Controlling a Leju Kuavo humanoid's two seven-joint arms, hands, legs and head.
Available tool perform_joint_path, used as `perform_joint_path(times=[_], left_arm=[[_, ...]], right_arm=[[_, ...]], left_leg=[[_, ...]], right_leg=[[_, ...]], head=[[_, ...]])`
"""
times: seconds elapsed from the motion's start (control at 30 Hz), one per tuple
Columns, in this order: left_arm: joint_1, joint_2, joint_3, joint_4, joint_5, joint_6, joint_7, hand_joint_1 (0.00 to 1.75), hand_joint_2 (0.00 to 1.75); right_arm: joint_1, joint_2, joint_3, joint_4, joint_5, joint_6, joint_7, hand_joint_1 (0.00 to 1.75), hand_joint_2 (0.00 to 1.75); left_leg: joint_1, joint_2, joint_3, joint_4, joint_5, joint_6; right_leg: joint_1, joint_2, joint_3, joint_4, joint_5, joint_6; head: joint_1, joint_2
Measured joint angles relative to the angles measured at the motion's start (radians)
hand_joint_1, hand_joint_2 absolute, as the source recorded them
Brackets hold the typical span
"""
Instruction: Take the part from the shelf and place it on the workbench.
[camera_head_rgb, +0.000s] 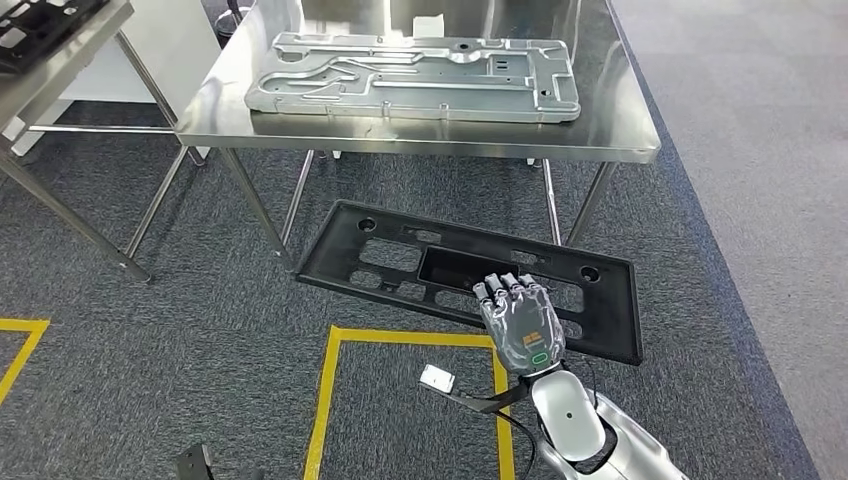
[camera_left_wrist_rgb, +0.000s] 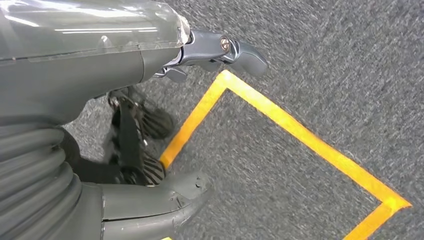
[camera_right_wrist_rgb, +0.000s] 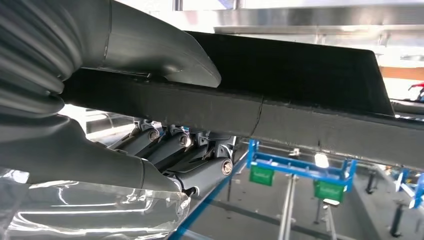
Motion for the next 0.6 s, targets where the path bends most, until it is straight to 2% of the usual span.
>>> perform_joint_path(times=[0.03,0.07,0.1,0.17,0.2,0.23,0.33,0.37,0.43,0.5,0.53,0.57,0.6], left_arm=[[0.002,0.001,-0.002,0.001,0.000,0.000,0.000,0.00,1.75],[0.004,0.002,-0.004,0.002,-0.001,-0.001,-0.001,0.00,1.75],[0.005,0.003,-0.007,0.003,-0.001,-0.002,-0.001,0.00,1.75],[0.006,0.006,-0.010,0.004,-0.003,-0.003,-0.001,0.00,1.75],[0.006,0.007,-0.011,0.005,-0.003,-0.003,-0.001,0.00,1.75],[0.007,0.008,-0.012,0.006,-0.004,-0.003,-0.001,0.00,1.75],[0.004,0.009,-0.016,0.007,-0.004,-0.003,-0.001,0.00,1.75],[0.001,0.008,-0.017,0.007,-0.004,-0.003,-0.001,0.00,1.75],[-0.003,0.009,-0.019,0.007,-0.004,-0.004,-0.001,0.00,1.75],[-0.004,0.010,-0.020,0.007,-0.004,-0.004,-0.001,0.00,1.75],[-0.003,0.010,-0.021,0.007,-0.004,-0.004,-0.001,0.00,1.75],[-0.001,0.010,-0.021,0.008,-0.004,-0.004,-0.001,0.00,1.75],[0.000,0.009,-0.022,0.009,-0.004,-0.004,-0.001,0.00,1.75]], right_arm=[[-0.001,-0.002,0.010,0.011,0.000,0.000,-0.005,1.75,1.75],[-0.002,-0.004,0.020,0.021,0.000,0.000,-0.010,1.75,1.75],[-0.004,-0.005,0.027,0.031,0.000,0.000,-0.015,1.75,1.75],[-0.015,-0.006,0.038,0.047,0.000,0.001,-0.022,1.75,1.75],[-0.024,-0.007,0.043,0.054,0.000,0.002,-0.023,1.75,1.75],[-0.033,-0.008,0.049,0.060,0.000,0.004,-0.024,1.75,1.75],[-0.058,-0.009,0.065,0.075,0.000,0.015,-0.030,1.75,1.75],[-0.065,-0.009,0.069,0.079,0.000,0.017,-0.033,1.75,1.75],[-0.083,-0.011,0.077,0.085,0.000,0.022,-0.033,1.75,1.75],[-0.101,-0.014,0.089,0.092,0.000,0.027,-0.025,1.75,1.75],[-0.108,-0.017,0.097,0.097,0.000,0.031,-0.019,1.75,1.75],[-0.115,-0.020,0.106,0.100,0.000,0.035,-0.011,1.75,1.75],[-0.123,-0.024,0.115,0.103,0.000,0.038,-0.003,1.75,1.75]], left_leg=[[0.000,0.000,-0.028,0.009,-0.013,0.000],[0.000,0.000,-0.043,-0.011,-0.006,0.001],[0.000,0.000,-0.046,-0.055,0.026,0.005],[-0.005,0.000,-0.038,-0.164,0.139,0.016],[-0.009,0.000,-0.032,-0.199,0.179,0.022],[-0.013,0.000,-0.029,-0.218,0.205,0.027],[-0.014,-0.003,-0.002,-0.236,0.203,0.042],[-0.011,-0.004,0.011,-0.242,0.198,0.048],[-0.008,-0.004,0.031,-0.250,0.187,0.056],[-0.007,-0.005,0.044,-0.251,0.172,0.058],[-0.006,-0.006,0.052,-0.251,0.164,0.057],[-0.006,-0.008,0.063,-0.251,0.155,0.056],[-0.004,-0.009,0.075,-0.251,0.145,0.053]], right_leg=[[0.001,0.001,0.015,0.000,-0.012,0.000],[0.002,0.002,0.031,0.000,-0.024,0.000],[0.004,0.003,0.047,0.000,-0.036,0.001],[0.007,0.004,0.075,0.001,-0.060,0.005],[0.007,0.006,0.083,0.000,-0.069,0.010],[0.007,0.008,0.091,0.000,-0.075,0.017],[0.004,0.010,0.091,0.036,-0.066,0.037],[0.004,0.009,0.076,0.067,-0.062,0.042],[0.000,0.006,0.012,0.158,-0.081,0.051],[-0.005,0.005,-0.073,0.243,-0.125,0.060],[-0.008,0.005,-0.104,0.259,-0.136,0.062],[-0.010,0.004,-0.120,0.247,-0.128,0.063],[-0.011,0.004,-0.122,0.207,-0.096,0.063]], head=[[0.000,0.000],[0.000,0.000],[0.000,0.000],[0.001,0.000],[0.002,0.000],[0.003,0.000],[0.002,0.000],[0.003,0.000],[0.007,0.000],[0.008,0.000],[0.008,0.000],[0.009,0.000],[0.009,0.000]])
